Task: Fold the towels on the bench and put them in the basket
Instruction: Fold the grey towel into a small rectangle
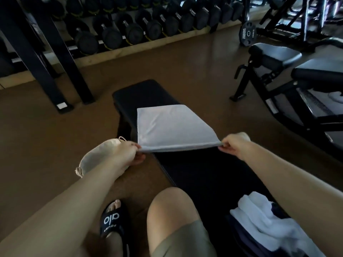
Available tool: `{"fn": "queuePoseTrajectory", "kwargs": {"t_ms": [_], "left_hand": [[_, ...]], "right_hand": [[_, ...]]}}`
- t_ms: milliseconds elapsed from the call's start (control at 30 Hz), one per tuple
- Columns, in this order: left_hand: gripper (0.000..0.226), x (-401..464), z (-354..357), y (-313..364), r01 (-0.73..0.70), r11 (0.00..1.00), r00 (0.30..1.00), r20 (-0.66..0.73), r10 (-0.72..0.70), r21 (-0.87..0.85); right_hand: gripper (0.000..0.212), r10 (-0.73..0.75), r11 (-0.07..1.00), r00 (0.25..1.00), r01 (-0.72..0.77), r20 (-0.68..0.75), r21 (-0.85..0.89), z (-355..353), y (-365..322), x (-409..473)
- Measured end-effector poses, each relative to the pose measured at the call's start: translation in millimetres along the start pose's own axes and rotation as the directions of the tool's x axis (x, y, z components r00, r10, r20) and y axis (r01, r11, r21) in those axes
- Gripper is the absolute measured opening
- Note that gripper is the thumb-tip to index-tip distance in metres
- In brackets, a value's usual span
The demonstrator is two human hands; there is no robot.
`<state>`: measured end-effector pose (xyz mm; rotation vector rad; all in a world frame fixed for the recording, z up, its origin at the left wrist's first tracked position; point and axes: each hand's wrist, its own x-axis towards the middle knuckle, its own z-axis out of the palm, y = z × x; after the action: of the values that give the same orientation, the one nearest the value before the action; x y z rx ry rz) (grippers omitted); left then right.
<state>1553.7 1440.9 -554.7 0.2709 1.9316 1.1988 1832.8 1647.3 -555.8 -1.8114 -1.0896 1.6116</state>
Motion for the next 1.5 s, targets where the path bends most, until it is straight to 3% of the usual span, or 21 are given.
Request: {"fn": "queuePoseTrajectory", "kwargs": {"t_ms": [133, 233, 333, 667, 733, 800, 867, 900, 1000, 1067, 1133, 1300, 1433, 1500], "left_hand": [[0.026, -2, -3, -43, -0.028, 0.961, 0.998, 0.061, 0.011, 0.274], [0.024, -2, -7, -49, -0.085, 0.911, 0.995, 0.085, 0.055, 0.404], [0.024, 1, -13, -52, -0.091, 0.873, 0.987, 0.157, 0.016, 0.479], [0.016, -6, -23, -52, -0.056, 0.791, 0.948, 0.282, -0.15, 0.609], [0.023, -7, -26, -44, -0.046, 0.741, 0.93, 0.299, -0.213, 0.67], [0.037, -7, -28, -31, -0.119, 0.636, 0.945, 0.283, -0.162, 0.762], [0.05, -7, -24, -17, -0.258, 0.554, 0.956, 0.294, 0.025, 0.792], [0.054, -7, -17, -11, -0.333, 0.512, 0.942, 0.307, 0.137, 0.792], [0.06, -5, 12, 4, -0.499, 0.337, 0.847, 0.367, 0.384, 0.798], [0.059, -1, 37, 10, -0.531, 0.223, 0.804, 0.404, 0.437, 0.817], [0.059, 6, 58, 11, -0.534, 0.151, 0.792, 0.43, 0.434, 0.832], [0.059, 49, 60, -9, -0.482, 0.106, 0.837, 0.422, 0.348, 0.87], [0.061, 82, 27, -6, -0.354, 0.195, 0.898, 0.274, 0.344, 0.915], [0.063, 88, 26, 0, -0.309, 0.207, 0.909, 0.226, 0.349, 0.928]], "right_hand": [[0.014, 0.037, 0.993, 0.998, -0.032, 0.043, -0.111, -13, 24, -8], [0.015, 0.048, 0.952, 0.997, -0.027, 0.063, -0.304, -17, 22, -14], [0.019, 0.071, 0.894, 0.994, -0.025, 0.085, -0.448, -22, 22, -14], [0.03, 0.289, 0.748, 0.94, -0.105, 0.179, -0.655, -37, 6, -24], [0.035, 0.305, 0.613, 0.937, -0.055, 0.171, -0.789, -31, -3, -27], [0.039, 0.252, 0.384, 0.956, 0.041, 0.148, -0.922, -18, -15, -33], [0.042, 0.02, 0.083, 0.986, 0.166, 0.168, -0.983, 3, -25, -39], [0.043, -0.126, -0.007, 0.968, 0.219, 0.218, -0.976, 16, -27, -39], [0.046, -0.42, 0.003, 0.795, 0.484, 0.438, -0.875, 61, -21, -35], [0.051, -0.477, -0.025, 0.656, 0.655, 0.585, -0.755, 91, -10, -30], [0.055, -0.448, -0.067, 0.604, 0.712, 0.659, -0.699, 113, 3, -26], [0.058, -0.402, -0.121, 0.639, 0.673, 0.656, -0.73, 112, 29, 8], [0.061, -0.516, 0.047, 0.753, 0.5, 0.408, -0.865, 96, 19, 42], [0.061, -0.524, 0.058, 0.752, 0.499, 0.399, -0.865, 100, 9, 51]]}}
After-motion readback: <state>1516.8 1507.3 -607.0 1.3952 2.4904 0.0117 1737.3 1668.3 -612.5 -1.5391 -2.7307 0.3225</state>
